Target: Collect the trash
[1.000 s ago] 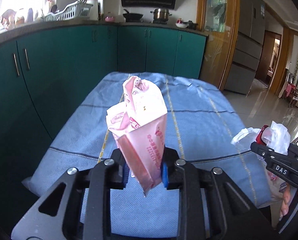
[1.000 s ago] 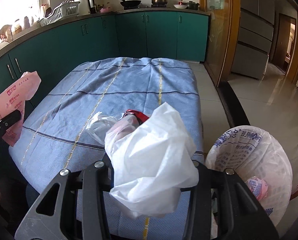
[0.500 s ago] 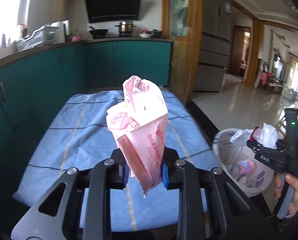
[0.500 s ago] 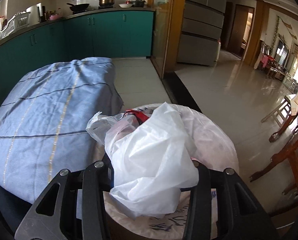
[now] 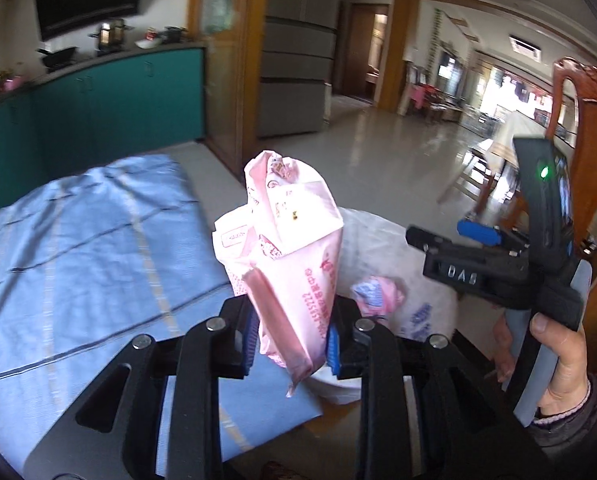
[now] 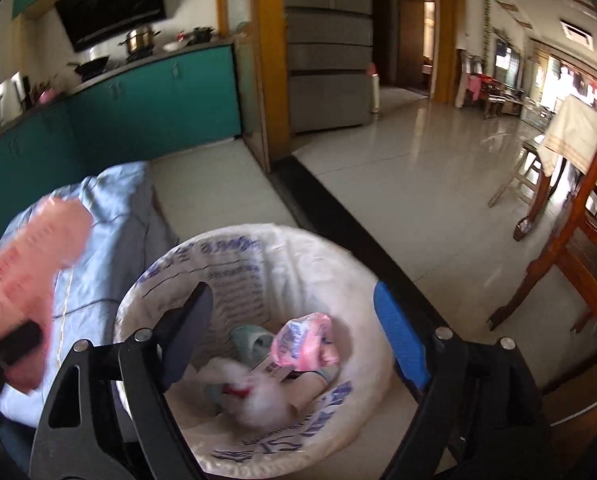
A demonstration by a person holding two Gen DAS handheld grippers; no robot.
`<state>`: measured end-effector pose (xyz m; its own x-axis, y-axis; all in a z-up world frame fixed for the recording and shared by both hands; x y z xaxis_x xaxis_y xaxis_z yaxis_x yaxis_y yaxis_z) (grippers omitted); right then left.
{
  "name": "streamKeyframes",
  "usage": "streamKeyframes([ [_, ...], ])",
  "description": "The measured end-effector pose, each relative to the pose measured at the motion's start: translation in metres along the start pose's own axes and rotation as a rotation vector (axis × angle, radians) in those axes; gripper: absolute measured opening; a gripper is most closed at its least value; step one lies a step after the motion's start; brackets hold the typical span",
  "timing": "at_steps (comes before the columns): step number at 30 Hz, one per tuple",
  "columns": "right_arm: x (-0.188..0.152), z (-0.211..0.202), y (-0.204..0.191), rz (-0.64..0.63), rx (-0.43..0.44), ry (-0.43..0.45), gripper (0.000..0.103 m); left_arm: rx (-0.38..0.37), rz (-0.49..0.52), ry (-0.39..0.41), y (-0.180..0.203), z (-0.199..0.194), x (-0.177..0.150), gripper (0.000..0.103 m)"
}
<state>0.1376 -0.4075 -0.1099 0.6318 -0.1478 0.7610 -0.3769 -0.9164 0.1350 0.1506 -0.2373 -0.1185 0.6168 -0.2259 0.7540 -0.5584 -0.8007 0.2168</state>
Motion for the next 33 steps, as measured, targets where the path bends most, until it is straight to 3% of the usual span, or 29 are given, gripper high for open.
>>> streamKeyframes([
  [3, 0.000, -0.007, 0.021, 0.045, -0.037, 0.014, 0.082, -0.082, 0.028, -0.037, 0.028, 0.028, -0.006, 0.042],
  [5, -0.002, -0.011, 0.031, 0.063, -0.052, 0.017, 0.083, -0.108, 0.049, -0.021, 0.040, 0.039, -0.005, 0.049],
  [8, -0.003, -0.015, 0.032, 0.065, -0.062, 0.019, 0.083, -0.095, 0.081, 0.028, 0.045, 0.042, -0.001, 0.076],
  [9, -0.003, -0.017, 0.029, 0.058, -0.063, 0.023, 0.083, -0.077, 0.088, 0.042, 0.043, 0.041, 0.000, 0.078],
  [13, 0.006, -0.032, 0.002, 0.003, -0.024, 0.084, 0.084, 0.078, 0.104, 0.099, 0.015, 0.020, 0.003, 0.087],
  [18, 0.013, -0.075, -0.051, -0.077, 0.083, 0.220, 0.100, 0.287, 0.040, 0.224, -0.044, -0.046, 0.013, 0.100],
  [23, -0.001, -0.113, -0.105, -0.144, 0.191, 0.305, 0.100, 0.469, -0.078, 0.321, -0.108, -0.120, 0.003, 0.100],
  [27, -0.012, -0.134, -0.142, -0.175, 0.268, 0.352, 0.100, 0.567, -0.160, 0.349, -0.140, -0.160, -0.008, 0.100],
  [33, -0.019, -0.149, -0.161, -0.212, 0.264, 0.385, 0.100, 0.622, -0.217, 0.380, -0.159, -0.200, -0.023, 0.100],
])
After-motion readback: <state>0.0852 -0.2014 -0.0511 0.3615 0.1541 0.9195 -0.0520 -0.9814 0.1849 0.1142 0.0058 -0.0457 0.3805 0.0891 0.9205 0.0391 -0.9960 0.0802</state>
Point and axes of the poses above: each gripper's, at about its wrist camera, not at the fingertips, and z roughly the way its jaws point, y to its right, x to its top, the point moved 9 cm from there along z, roughly the way its jaws point, and after that the axes turned 9 degrees about -z, right-handed, at the moved point
